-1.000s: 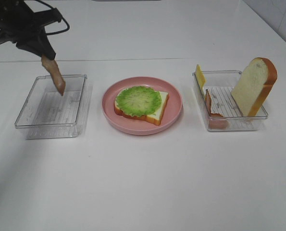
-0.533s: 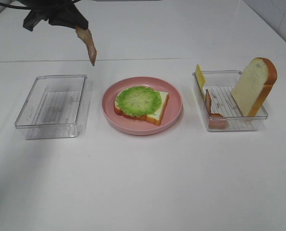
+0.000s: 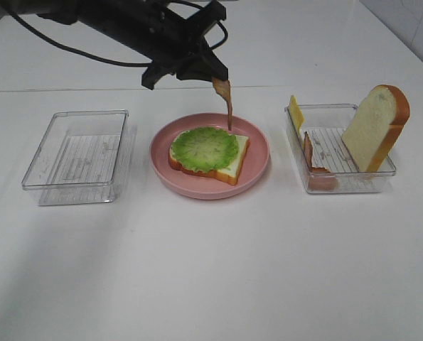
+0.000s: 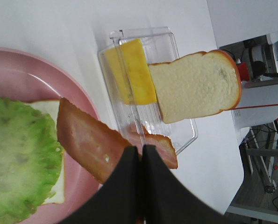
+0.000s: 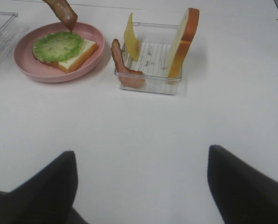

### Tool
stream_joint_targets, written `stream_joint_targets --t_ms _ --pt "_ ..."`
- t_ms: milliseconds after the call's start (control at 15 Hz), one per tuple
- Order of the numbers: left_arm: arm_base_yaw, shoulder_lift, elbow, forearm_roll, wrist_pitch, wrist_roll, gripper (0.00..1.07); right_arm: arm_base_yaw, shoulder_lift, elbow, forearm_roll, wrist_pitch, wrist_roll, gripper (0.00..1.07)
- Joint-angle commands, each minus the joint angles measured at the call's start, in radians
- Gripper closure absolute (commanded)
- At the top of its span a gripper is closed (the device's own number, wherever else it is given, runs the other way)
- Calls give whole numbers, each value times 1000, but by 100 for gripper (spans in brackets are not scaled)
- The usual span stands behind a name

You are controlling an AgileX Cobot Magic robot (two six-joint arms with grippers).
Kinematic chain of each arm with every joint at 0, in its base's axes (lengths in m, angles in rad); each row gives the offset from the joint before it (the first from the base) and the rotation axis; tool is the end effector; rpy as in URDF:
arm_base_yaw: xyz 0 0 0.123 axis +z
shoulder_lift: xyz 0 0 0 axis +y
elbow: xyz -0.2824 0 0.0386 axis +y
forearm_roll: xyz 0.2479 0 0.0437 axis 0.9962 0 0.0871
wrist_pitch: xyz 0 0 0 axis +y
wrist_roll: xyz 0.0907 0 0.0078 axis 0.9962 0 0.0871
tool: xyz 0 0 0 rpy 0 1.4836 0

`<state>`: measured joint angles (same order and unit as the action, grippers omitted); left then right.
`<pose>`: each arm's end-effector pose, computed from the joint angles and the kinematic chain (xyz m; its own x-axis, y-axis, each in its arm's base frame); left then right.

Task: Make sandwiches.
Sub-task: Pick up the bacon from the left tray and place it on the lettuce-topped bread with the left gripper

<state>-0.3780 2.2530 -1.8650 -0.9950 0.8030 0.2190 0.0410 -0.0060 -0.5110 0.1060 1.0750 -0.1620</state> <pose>0.4479 -0.2370 0.2117 -0.9414 -0.1107 -0.3186 0.1788 0.6370 -0.7498 -0.0082 0.0081 0.2794 -0.4346 -0.1286 -0.8914 -0.1732 0.9832 -0.0575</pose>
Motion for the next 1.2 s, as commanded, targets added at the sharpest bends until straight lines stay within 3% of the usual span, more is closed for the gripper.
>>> stream_joint_targets --t_ms 67,333,533,933,1067,1133,1200 --pt "-38 33 -1 -45 -24 23 107 -5 -12 4 -1 -10 7 34" --pt "-41 63 -1 -40 -27 25 107 -5 -12 4 -1 -10 7 34" --pt "-27 63 -1 36 -20 24 107 -5 -12 4 -1 -10 7 34" --pt "21 63 -1 100 1 -7 107 -5 -12 4 -1 -10 7 34" --pt "27 63 -1 158 13 -19 107 -5 -12 4 -1 -10 7 34" --pt "27 63 -1 248 14 -60 107 -5 -12 4 -1 -10 7 34" --pt "27 63 -1 275 14 -69 107 -5 -12 4 -1 -10 7 34"
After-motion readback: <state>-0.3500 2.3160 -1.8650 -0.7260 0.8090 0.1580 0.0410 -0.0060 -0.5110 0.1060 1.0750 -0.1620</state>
